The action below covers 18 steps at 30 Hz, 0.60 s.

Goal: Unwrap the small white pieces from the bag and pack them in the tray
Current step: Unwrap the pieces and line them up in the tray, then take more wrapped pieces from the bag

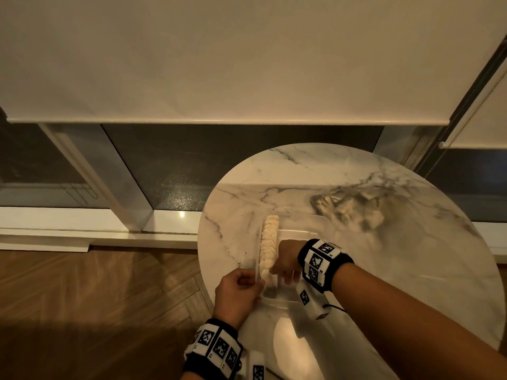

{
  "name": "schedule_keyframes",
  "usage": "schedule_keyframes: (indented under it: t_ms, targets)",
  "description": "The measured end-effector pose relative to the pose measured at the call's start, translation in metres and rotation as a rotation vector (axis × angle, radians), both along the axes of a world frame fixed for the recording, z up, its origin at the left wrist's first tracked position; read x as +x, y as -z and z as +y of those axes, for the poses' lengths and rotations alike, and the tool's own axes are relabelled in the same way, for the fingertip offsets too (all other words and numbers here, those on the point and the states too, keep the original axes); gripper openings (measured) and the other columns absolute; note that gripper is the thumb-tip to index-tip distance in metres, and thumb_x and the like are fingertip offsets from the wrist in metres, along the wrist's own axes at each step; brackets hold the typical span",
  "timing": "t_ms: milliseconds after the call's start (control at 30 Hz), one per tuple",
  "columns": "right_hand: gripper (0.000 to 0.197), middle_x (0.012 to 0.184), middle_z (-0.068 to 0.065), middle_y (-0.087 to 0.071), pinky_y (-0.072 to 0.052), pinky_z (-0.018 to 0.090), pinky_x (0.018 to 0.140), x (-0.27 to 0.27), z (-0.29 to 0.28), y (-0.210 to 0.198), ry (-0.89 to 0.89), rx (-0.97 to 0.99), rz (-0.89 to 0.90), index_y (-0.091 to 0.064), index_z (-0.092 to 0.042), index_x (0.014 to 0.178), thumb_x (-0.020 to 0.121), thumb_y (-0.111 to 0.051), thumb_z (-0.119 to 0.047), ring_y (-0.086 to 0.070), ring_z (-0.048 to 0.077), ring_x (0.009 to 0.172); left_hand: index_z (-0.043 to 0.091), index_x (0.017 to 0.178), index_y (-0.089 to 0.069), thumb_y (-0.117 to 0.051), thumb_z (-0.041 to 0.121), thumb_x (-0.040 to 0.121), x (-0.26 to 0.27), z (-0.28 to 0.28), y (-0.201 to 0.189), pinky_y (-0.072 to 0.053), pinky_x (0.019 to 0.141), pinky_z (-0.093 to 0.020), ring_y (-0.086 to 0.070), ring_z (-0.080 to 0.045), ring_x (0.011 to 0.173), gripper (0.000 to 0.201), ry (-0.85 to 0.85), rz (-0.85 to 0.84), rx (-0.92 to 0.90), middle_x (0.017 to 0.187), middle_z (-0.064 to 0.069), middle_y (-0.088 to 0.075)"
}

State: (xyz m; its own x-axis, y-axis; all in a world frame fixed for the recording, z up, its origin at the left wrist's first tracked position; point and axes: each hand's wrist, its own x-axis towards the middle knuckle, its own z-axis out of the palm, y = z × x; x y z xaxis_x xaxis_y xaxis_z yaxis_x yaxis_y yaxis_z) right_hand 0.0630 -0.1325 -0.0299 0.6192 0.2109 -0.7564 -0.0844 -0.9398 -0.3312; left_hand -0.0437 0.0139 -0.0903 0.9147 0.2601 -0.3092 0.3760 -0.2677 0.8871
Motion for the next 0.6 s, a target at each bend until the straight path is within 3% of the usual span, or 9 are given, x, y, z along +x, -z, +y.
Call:
schedule_keyframes:
  t_ms: [100,200,333,467,600]
  targets:
    - [0.029,0.075,0.0,-0.074,-0.049,0.022,0.05,-0.007,-0.016,-0.014,0.07,0.07,-0.105,-0.066,-0.008,0.089,0.093,-0.064,-0.037,-0.064,0.01,0.051,0.029,0.096,-0.07,-0.083,0.029,0.08,-0.002,0.0,0.0,-0.057,0.088,-0.032,-0.068,-0.005,0.089,0.02,0.006,-0.006,0.034,0.092,0.009,-0.073]
    - [0.034,0.08,0.0,-0.077,-0.056,0.029,0.065,-0.023,-0.042,-0.02,0.195,0.199,-0.259,-0.075,-0.009,0.087,0.092,-0.063,-0.041,-0.071,0.017,0.067,0.03,0.095,-0.068,-0.082,0.028,0.08,-0.003,-0.001,-0.003,-0.056,0.088,-0.034,-0.066,-0.006,0.091,0.02,-0.017,-0.033,0.072,0.093,0.011,-0.072]
    - [0.027,0.077,-0.005,-0.075,-0.059,0.034,0.074,-0.056,-0.085,-0.03,0.381,0.374,-0.465,-0.077,-0.019,0.081,0.091,-0.065,-0.041,-0.07,0.012,0.071,0.03,0.105,-0.063,-0.08,0.025,0.082,-0.006,-0.012,-0.02,-0.049,0.08,-0.028,-0.06,-0.011,0.094,0.028,-0.058,-0.156,0.178,0.102,0.011,-0.062]
    - [0.019,0.081,-0.006,-0.076,-0.054,0.025,0.061,-0.09,-0.131,-0.054,0.468,0.487,-0.449,-0.076,-0.023,0.089,0.093,-0.065,-0.039,-0.071,0.012,0.073,0.028,0.104,-0.066,-0.078,0.021,0.083,-0.006,-0.029,-0.04,-0.048,0.081,-0.031,-0.058,-0.013,0.094,0.026,0.023,-0.326,0.299,0.103,0.009,-0.063]
    - [0.015,0.084,-0.005,-0.077,-0.053,0.025,0.062,-0.114,-0.179,-0.076,0.544,0.505,-0.41,-0.075,-0.022,0.092,0.095,-0.063,-0.029,-0.071,0.014,0.077,0.034,0.094,-0.068,-0.079,0.022,0.082,-0.013,-0.065,-0.049,-0.042,0.072,-0.012,-0.059,-0.001,0.089,0.02,0.243,-0.357,0.27,0.097,0.019,-0.065]
